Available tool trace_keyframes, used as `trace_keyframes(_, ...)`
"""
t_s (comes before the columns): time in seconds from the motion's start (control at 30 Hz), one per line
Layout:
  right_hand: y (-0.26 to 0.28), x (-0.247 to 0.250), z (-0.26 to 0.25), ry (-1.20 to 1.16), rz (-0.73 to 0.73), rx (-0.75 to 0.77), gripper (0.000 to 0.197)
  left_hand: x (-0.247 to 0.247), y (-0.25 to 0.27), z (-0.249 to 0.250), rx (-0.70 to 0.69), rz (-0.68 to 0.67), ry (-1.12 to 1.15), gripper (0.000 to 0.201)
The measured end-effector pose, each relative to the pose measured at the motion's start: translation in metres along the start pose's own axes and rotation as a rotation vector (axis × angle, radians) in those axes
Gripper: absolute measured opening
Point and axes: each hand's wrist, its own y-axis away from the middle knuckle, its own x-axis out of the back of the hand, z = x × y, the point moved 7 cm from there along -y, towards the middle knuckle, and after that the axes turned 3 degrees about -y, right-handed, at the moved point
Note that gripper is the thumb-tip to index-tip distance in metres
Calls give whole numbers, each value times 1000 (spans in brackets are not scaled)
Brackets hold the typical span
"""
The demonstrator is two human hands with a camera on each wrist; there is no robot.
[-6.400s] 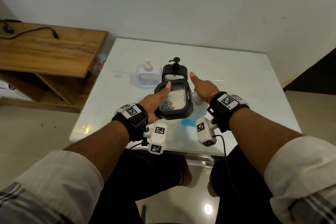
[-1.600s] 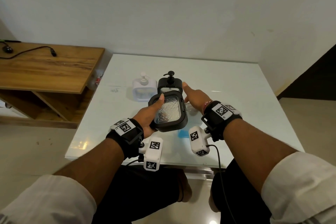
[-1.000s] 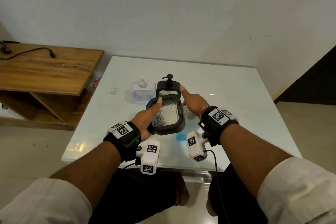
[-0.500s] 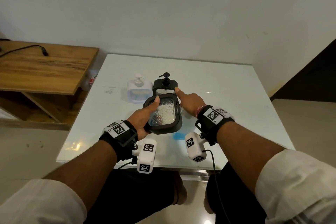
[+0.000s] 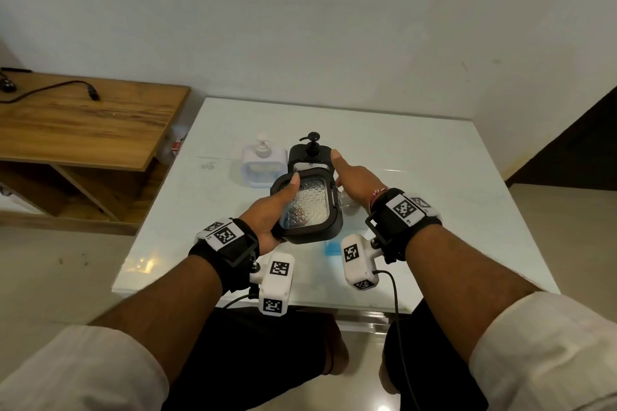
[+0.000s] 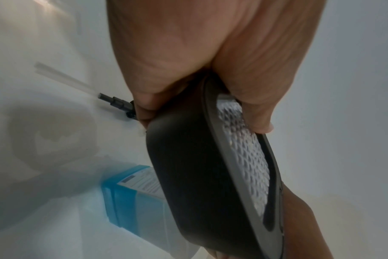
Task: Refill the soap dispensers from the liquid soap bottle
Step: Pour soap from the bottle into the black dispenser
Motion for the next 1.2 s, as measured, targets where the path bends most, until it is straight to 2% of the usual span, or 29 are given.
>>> trace_keyframes(0.33,-5,3,-2,-17,-18,20,81,6,-2,1,16,22,-28,48)
trace_keyframes(0.43,-10,8,4,-67,-2,3,73,6,-1,0,14,28,-23,47)
trace_keyframes(0.57,-16,16,11,-82,72,4,61,5,0,1,7,30,-13,61)
trace_keyframes(0.63,-17,14,13,-41,68,-4,57,5,0,1,3,33,-9,59)
trace_keyframes(0.77,-23,11,20,-31,107,-50,65,6,-1,0,11,29,-10,51)
trace_keyframes(1.0,-29,8,28,-22,168,-78,62,5,-1,1,12,36,-25,47)
trace_keyframes(1.2,-26,9,24,2,137,-62,69,6,2,1,7,41,-22,49)
